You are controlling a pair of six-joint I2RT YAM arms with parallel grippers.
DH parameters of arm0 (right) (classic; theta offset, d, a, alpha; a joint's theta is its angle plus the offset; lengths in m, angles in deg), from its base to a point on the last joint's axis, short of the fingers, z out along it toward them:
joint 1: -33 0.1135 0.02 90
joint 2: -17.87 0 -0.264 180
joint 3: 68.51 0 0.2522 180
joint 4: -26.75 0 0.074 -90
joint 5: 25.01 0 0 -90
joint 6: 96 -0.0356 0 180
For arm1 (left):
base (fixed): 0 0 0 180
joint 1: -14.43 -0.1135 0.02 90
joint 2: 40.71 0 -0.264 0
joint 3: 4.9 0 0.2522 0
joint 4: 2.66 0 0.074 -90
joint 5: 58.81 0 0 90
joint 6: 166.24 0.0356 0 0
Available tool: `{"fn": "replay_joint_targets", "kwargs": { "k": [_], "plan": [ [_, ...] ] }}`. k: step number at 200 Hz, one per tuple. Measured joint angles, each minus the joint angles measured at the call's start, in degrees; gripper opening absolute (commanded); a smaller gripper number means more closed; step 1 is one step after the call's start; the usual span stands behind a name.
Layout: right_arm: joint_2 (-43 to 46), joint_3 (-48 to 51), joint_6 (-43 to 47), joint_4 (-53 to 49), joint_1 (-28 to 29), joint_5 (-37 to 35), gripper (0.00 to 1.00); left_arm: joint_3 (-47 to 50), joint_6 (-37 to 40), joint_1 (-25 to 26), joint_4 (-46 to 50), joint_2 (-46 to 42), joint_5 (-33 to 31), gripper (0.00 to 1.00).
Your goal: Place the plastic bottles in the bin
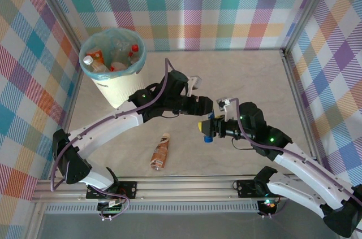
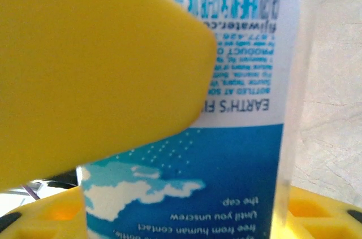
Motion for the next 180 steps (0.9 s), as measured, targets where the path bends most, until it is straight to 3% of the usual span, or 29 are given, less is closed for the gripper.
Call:
{"fn": "replay_joint_targets", "kwargs": {
  "k": [39,116,180],
  "plan": [
    [-1.3,-3.9,0.0,-0.3,0.0,-1.4,0.73,-2.0,0.0,-3.5,0.7,-1.3,-0.9,0.63],
    [-16.1,-22.3,1.2,5.6,1.0,-1.7,0.70,-11.0,0.8,-21.1,3.1,-9.8,-4.2,0.61],
    [-25.2,-25.3,-1.7,-4.3,1.2,-14.7,0.73,-10.1,6.0,-21.8,10.1,-13.4,-9.0,0.63]
  ]
}}
